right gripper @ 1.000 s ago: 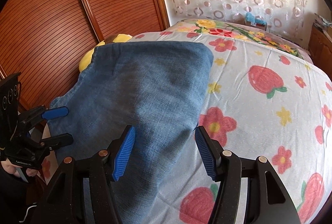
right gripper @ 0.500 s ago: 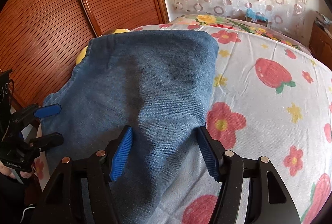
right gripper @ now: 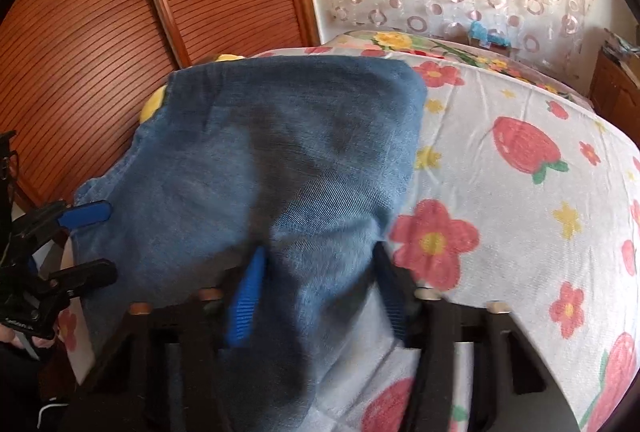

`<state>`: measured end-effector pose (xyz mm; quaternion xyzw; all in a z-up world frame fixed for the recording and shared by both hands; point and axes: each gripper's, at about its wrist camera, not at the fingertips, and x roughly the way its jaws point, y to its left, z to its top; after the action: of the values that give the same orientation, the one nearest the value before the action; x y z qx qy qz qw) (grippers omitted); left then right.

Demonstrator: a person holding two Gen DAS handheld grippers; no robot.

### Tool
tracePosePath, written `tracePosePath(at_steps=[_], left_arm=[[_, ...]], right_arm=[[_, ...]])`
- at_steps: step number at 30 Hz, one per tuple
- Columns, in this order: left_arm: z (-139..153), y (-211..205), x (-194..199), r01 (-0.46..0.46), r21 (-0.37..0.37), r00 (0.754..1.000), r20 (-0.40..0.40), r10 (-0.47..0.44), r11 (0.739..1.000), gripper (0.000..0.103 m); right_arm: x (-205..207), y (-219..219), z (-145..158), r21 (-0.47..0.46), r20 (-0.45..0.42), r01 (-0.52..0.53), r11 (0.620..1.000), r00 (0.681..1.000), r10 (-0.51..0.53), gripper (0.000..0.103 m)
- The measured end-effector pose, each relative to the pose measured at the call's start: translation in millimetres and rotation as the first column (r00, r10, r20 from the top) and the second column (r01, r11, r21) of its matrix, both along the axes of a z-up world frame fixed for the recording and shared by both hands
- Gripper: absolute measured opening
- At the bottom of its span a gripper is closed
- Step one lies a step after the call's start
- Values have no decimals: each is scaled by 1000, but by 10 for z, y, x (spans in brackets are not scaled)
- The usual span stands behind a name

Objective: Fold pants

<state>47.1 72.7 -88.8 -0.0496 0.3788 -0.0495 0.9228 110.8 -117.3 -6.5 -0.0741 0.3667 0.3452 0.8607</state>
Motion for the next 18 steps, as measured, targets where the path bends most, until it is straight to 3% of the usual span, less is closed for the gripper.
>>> tracePosePath(at_steps=[3, 4, 11, 18], left_arm=[[-3, 14, -4, 0, -1, 1000, 3, 0, 1000, 83], [7, 22, -7, -2, -1, 1000, 3, 2, 1000, 83], [283, 17, -69, -8, -11, 998, 55, 8, 1000, 83], [540, -124, 2, 21, 1, 995, 103, -20, 1000, 83]], right_arm=[[-28, 6, 21, 18, -4, -39, 999, 999, 39, 14], [-32, 0, 48, 26, -1, -42, 999, 999, 42, 12], [-171, -146, 621, 111, 116, -67, 992, 992, 54, 9], [-203, -474, 1062, 93, 217, -29, 995, 976, 8, 8]])
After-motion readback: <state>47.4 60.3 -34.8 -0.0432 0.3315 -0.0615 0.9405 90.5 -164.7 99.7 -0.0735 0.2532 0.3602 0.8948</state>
